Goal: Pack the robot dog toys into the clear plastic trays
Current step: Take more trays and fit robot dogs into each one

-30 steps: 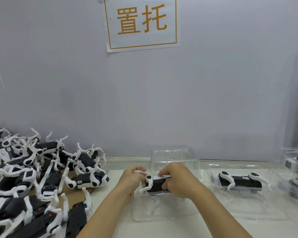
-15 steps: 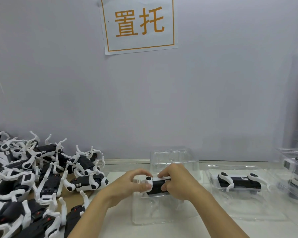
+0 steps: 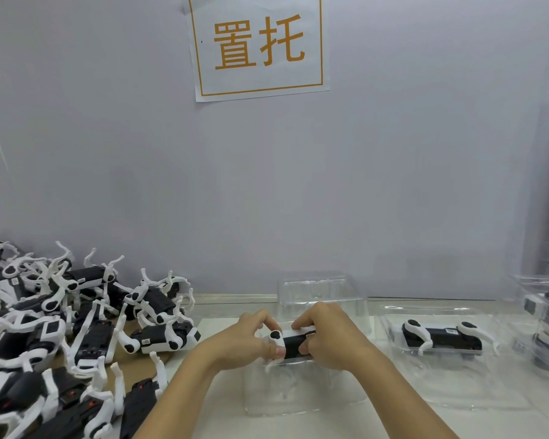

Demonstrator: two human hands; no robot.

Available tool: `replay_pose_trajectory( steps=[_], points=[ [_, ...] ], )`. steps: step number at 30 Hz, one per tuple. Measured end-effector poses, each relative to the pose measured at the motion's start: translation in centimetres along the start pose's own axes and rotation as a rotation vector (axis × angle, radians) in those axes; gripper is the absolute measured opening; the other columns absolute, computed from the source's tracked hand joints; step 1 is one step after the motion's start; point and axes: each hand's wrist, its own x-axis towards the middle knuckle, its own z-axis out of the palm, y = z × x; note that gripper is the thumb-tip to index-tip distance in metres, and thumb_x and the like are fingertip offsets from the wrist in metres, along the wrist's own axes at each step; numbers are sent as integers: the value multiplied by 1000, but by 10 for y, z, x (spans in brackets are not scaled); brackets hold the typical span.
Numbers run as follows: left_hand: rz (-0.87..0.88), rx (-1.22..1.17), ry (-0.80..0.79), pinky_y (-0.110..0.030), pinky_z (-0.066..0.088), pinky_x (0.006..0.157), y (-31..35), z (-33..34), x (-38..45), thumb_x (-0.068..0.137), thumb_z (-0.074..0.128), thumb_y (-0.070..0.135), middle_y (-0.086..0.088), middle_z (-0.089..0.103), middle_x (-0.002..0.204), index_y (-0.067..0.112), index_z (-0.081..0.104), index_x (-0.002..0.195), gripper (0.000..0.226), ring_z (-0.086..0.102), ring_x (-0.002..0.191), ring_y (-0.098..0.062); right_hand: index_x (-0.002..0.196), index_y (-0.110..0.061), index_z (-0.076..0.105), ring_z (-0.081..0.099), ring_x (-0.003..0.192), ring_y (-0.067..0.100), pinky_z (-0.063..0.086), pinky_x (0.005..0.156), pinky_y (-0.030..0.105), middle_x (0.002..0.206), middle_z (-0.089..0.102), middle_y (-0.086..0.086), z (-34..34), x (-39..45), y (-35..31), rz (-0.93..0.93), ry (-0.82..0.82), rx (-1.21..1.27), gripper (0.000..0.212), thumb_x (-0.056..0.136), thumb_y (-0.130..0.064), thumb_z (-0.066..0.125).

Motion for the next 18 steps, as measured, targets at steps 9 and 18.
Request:
replay_pose_trajectory(
  steps=[9,18],
  points=[
    [169,208,282,-39,39,103,14,23,12,88,63,48,20,52,119,35,54,94,17,46,116,-6,120,-20,72,63,112,18,55,88,30,126,65,0,-3,-2,-2,-13,-10,47,40,81,-9,70],
    [116,123,321,-42,42,102,7,24,16,86,65,46,17,54,111,33,56,85,16,48,115,-13,129,-33,62,56,101,5,43,68,14,122,54,-8,-41,-10,6,56,-138,38,49,82,-27,78]
  ],
)
